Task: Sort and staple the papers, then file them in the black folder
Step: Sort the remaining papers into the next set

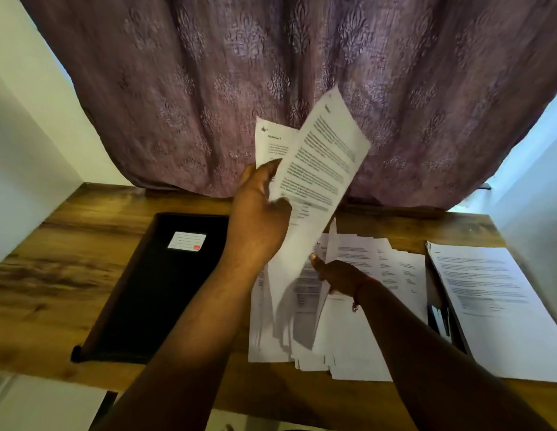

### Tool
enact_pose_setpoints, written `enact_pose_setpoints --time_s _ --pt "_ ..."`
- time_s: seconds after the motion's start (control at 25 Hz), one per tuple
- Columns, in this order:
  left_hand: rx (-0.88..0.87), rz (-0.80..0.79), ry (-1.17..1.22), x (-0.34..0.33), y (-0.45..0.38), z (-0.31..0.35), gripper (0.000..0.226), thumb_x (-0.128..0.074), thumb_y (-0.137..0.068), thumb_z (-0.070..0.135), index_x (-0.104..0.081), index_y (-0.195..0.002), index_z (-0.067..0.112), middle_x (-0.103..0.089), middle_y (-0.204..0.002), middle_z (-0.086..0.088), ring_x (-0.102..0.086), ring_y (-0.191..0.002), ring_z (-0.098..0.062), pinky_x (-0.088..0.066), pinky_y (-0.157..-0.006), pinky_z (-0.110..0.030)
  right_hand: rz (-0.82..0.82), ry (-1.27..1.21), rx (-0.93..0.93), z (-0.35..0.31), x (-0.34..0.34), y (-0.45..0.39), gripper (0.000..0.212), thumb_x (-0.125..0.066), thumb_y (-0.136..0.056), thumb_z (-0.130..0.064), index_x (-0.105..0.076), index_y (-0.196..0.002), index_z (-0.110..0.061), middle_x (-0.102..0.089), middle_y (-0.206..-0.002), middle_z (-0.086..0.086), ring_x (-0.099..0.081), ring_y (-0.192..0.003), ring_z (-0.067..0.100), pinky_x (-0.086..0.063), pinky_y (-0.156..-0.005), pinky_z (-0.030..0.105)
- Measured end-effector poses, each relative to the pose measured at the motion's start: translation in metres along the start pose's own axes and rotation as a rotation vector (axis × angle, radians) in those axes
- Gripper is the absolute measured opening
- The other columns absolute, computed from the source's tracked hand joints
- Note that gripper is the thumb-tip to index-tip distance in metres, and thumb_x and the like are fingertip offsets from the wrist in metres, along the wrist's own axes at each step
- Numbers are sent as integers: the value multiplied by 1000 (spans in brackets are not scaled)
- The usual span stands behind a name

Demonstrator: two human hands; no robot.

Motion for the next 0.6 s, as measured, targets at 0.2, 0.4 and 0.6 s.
enact_pose_setpoints --time_s 0.2,0.4,0.6 --pt "278 59 301 -3 -7 -51 46 -56 -86 -17 -63 -113 20 -70 -105 4 -68 -93 -12 -56 -74 -18 252 35 98 18 39 20 31 -56 -96 -13 -59 -125 -1 -63 -122 16 -58 -115 35 -48 -98 42" --pt "472 -6 213 -20 12 -130 64 -46 -80 -22 -65 -117 27 -71 -115 -3 -70 -99 -20 -60 -80 -36 394 -102 -1 51 83 39 22 -48 -96 -6 -65 -105 -16 -56 -125 14 -53 -109 32 -48 -98 47" --pt "519 -35 128 -43 36 -154 42 -56 -95 0 -59 -119 34 -69 -98 10 -68 -89 -14 -58 -75 -29 482 169 143 13 75 57 22 -49 -93 -10 -62 -107 -19 -60 -127 13 -58 -112 33 -51 -95 43"
Point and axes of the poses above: each hand's wrist, its own y-axis away from the middle knuckle, its own x-axis out of the back of the hand, z = x × y, the point moved 5 cm from there along -y, towards the middle knuckle
